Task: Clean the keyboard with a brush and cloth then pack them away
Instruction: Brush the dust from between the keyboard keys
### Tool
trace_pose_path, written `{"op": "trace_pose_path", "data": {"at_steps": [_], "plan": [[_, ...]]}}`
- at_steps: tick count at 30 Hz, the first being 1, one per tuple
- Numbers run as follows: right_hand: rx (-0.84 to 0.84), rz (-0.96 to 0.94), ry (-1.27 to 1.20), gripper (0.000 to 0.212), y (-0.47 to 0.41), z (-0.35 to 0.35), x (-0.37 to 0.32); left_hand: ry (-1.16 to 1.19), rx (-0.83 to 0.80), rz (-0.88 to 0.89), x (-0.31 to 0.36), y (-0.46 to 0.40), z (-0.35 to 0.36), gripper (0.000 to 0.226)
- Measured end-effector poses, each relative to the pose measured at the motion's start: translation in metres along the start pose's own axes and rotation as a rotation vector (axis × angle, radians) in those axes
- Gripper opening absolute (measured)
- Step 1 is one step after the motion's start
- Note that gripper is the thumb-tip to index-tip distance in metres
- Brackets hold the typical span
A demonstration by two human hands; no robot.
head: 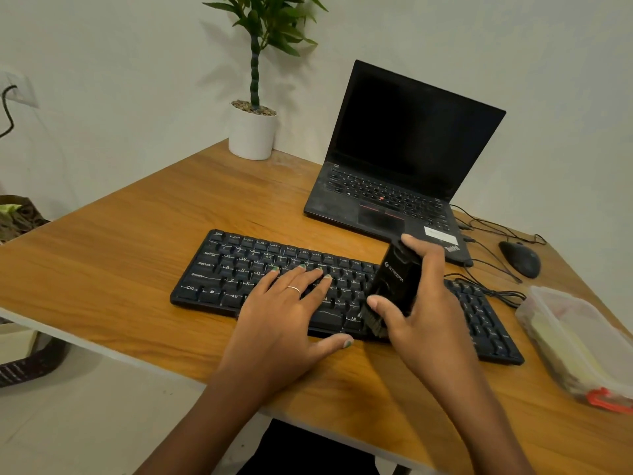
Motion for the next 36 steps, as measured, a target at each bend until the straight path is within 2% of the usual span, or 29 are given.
{"op": "trace_pose_path", "data": {"at_steps": [4,10,12,16,18,21,24,30,33,36], "plan": [[0.100,0.001,-0.026,0.075,-0.003,0.009,0.000,-0.018,-0.022,-0.009,0.000,-0.001,-0.001,0.081],[-0.178,0.012,-0.037,0.074,0.004,-0.004,0.000,0.001,-0.084,-0.016,0.000,-0.001,-0.002,0.082],[-0.151,0.033,-0.031,0.074,-0.005,-0.006,0.006,0.009,-0.100,-0.013,0.001,-0.001,-0.002,0.082],[0.090,0.093,0.033,0.076,-0.026,-0.005,0.024,0.038,-0.192,-0.029,0.003,-0.001,-0.010,0.092],[0.166,0.113,0.021,0.077,-0.030,-0.004,0.030,0.064,-0.178,-0.027,0.003,-0.002,-0.011,0.099],[0.105,0.053,-0.071,0.075,-0.028,0.005,0.024,0.089,-0.155,-0.038,0.001,-0.001,-0.011,0.098],[0.009,-0.003,-0.046,0.075,-0.024,0.007,0.023,0.076,-0.144,-0.037,0.002,-0.002,-0.011,0.099],[0.120,0.016,0.052,0.076,-0.047,0.001,0.033,0.072,-0.203,-0.044,0.002,-0.001,-0.010,0.095],[0.058,-0.045,-0.047,0.074,-0.053,0.018,0.025,0.029,-0.208,-0.044,0.001,-0.001,-0.006,0.087],[0.030,-0.062,-0.022,0.074,-0.060,0.020,0.030,0.039,-0.220,-0.040,0.002,0.000,-0.004,0.086]]}}
Point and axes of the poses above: each hand's wrist, its own y-axis away from the middle knuckle, its own z-axis out of the palm, x = y × z, the point moved 5 cm from there along -y, towards the middle knuckle, and after that the axes turned 13 degrees about -z, right-handed, at the moved point
